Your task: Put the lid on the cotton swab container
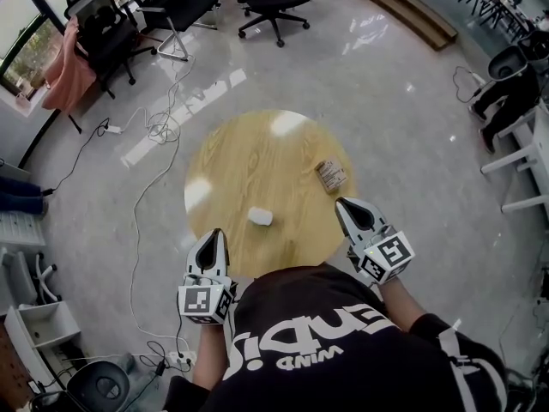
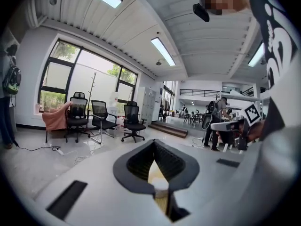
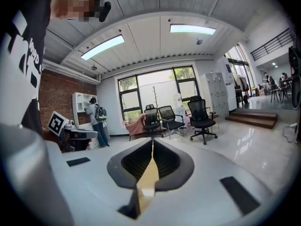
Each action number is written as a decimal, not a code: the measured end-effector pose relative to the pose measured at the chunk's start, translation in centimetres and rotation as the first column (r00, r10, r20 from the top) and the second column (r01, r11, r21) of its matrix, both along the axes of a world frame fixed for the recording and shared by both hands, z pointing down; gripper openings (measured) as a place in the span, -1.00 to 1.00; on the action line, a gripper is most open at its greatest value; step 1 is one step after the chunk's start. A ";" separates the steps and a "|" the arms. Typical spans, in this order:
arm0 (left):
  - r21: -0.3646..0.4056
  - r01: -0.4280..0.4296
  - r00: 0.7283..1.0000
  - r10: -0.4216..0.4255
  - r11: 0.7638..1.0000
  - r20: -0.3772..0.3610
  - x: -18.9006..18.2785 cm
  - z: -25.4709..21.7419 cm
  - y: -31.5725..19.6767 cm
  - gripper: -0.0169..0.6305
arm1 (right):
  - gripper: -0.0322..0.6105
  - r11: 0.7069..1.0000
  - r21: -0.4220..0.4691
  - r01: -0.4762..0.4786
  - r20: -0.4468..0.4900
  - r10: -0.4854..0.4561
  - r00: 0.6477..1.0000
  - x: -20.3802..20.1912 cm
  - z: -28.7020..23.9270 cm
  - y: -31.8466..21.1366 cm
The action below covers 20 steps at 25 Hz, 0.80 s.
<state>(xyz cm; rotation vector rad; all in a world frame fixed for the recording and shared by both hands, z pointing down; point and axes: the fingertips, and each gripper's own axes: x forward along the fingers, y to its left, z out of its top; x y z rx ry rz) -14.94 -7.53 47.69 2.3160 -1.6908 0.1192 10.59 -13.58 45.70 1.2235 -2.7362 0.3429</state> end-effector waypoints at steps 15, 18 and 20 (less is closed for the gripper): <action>0.013 0.025 0.999 -0.024 1.000 -0.034 -0.1 0.4 -1.1 -0.91 | -0.89 0.999 0.029 -0.019 -0.018 0.019 1.000 -1.0 0.8 -0.3; 0.016 0.023 0.999 -0.023 1.000 -0.026 -0.2 0.2 -1.3 -0.91 | -0.89 0.999 0.033 -0.023 -0.023 0.024 0.999 -1.0 0.8 -0.4; 0.020 0.023 0.999 -0.023 1.000 -0.029 -0.1 -0.1 -1.5 -0.91 | -0.89 0.999 0.030 -0.026 -0.028 0.026 0.999 -0.9 0.9 -0.5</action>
